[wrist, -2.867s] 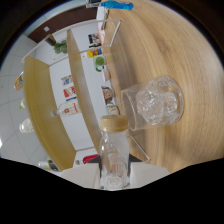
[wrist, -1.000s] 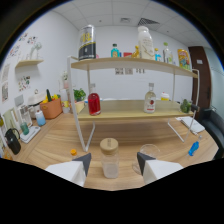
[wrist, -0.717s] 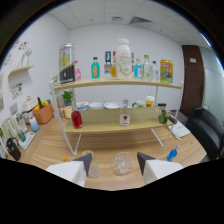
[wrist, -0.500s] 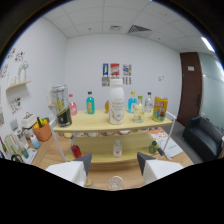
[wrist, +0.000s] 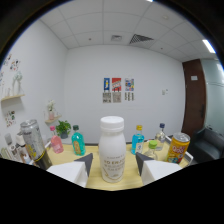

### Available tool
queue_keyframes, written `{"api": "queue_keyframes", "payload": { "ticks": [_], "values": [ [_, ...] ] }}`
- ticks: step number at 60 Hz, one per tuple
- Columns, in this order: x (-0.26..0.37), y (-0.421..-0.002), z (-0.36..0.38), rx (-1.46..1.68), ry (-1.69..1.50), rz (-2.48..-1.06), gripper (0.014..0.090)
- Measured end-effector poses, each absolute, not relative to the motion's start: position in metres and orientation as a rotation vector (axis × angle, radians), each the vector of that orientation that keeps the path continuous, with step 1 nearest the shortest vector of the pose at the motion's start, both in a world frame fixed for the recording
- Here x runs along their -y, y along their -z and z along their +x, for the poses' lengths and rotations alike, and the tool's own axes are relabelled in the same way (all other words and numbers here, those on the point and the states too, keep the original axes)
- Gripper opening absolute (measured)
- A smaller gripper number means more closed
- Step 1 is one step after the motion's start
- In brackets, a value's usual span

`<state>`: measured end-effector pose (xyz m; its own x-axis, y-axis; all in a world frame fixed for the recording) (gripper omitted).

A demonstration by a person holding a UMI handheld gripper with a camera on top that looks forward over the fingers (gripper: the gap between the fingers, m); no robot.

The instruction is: Make me a cup of Mount Fuji.

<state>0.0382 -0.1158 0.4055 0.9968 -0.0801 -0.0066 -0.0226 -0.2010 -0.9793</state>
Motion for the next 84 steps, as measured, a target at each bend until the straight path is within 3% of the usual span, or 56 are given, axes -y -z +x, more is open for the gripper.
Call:
{"api": "queue_keyframes", "payload": {
  "ticks": [7, 11, 23, 36, 43, 49, 60, 71, 78, 84],
  "values": [
    [0.094, -0.389, 0.037, -0.067, 0.037, -1.783, 0.0663],
    [0.087, -0.386, 0.036, -0.059, 0.034, -1.777, 0.051],
    [0.096, -0.391, 0.031, -0.042, -0.015, -1.771, 0.0491],
    [0.145, -0.451, 0.036, -0.007, -0.072, -1.625, 0.0478],
    [0.177, -0.453, 0.05, -0.019, -0.108, -1.585, 0.0476],
    [0.197, -0.413, 0.074, -0.039, -0.1, -1.6, 0.0475],
    [0.217, -0.275, 0.114, -0.129, -0.076, -1.782, 0.0475],
    [0.224, -0.176, 0.124, -0.056, 0.006, -1.897, 0.0475],
    [0.225, -0.131, 0.133, 0.052, 0.129, -1.977, 0.0475],
    [0.226, -0.117, 0.137, 0.226, 0.271, -1.993, 0.0477]
  ]
}}
